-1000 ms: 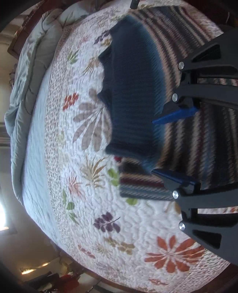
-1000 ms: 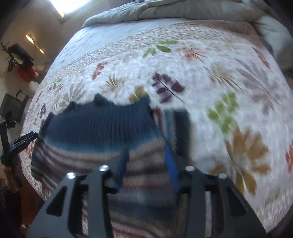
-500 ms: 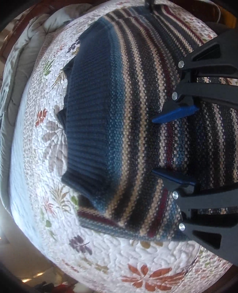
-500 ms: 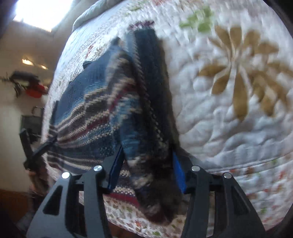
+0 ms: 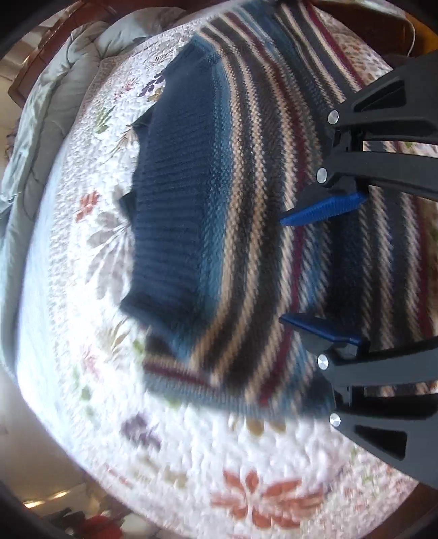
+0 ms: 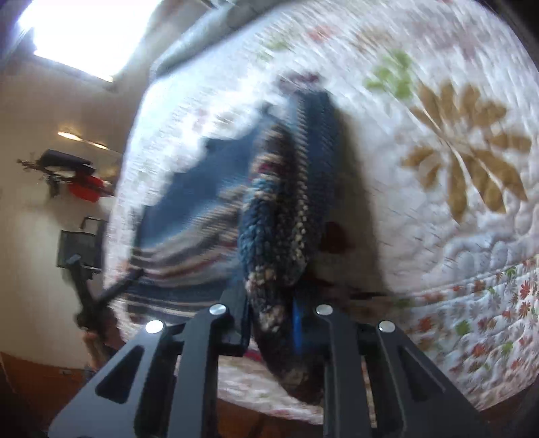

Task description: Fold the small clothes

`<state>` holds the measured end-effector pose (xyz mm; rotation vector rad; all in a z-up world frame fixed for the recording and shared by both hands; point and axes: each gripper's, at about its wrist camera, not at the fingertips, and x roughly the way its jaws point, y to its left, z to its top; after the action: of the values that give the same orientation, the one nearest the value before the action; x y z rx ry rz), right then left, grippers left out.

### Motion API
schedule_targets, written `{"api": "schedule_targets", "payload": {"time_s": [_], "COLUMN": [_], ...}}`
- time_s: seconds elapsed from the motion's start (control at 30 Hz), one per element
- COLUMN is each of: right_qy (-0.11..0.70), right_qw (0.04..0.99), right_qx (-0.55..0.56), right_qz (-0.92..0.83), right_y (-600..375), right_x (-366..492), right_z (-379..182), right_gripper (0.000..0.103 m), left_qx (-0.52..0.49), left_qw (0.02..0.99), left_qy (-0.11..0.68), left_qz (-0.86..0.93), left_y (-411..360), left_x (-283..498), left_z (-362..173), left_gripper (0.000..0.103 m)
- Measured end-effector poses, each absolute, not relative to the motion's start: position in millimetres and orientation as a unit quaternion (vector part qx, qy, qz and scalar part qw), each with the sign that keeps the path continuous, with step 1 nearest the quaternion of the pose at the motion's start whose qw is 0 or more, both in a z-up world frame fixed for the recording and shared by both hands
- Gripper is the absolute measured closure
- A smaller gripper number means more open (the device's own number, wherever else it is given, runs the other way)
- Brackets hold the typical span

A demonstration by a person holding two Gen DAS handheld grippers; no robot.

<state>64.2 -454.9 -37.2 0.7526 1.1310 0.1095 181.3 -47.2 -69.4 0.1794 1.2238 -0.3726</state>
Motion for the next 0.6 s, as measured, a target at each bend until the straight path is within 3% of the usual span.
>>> {"api": "schedule_targets", "payload": {"time_s": [0.3, 0.6], "right_qy": [0.516, 0.545], "right_qw": [0.822, 0.814], "right_qx": [0.219, 0.131], "right_qz": [0.102, 0.149], "right_y": [-315, -199], "right_x": [116, 152], "right_z": [43, 22], "right_gripper": [0.087, 0.087], "left_qx": [0.058, 0.044], "left_qw": [0.820, 0.828], "left_qy": [0.543, 0.536], "left_qz": [-0.173, -0.155], "left_y": [9, 55], "left_x": [169, 172], "left_z": [-32, -17], "left_gripper": [0.043, 0.037]}}
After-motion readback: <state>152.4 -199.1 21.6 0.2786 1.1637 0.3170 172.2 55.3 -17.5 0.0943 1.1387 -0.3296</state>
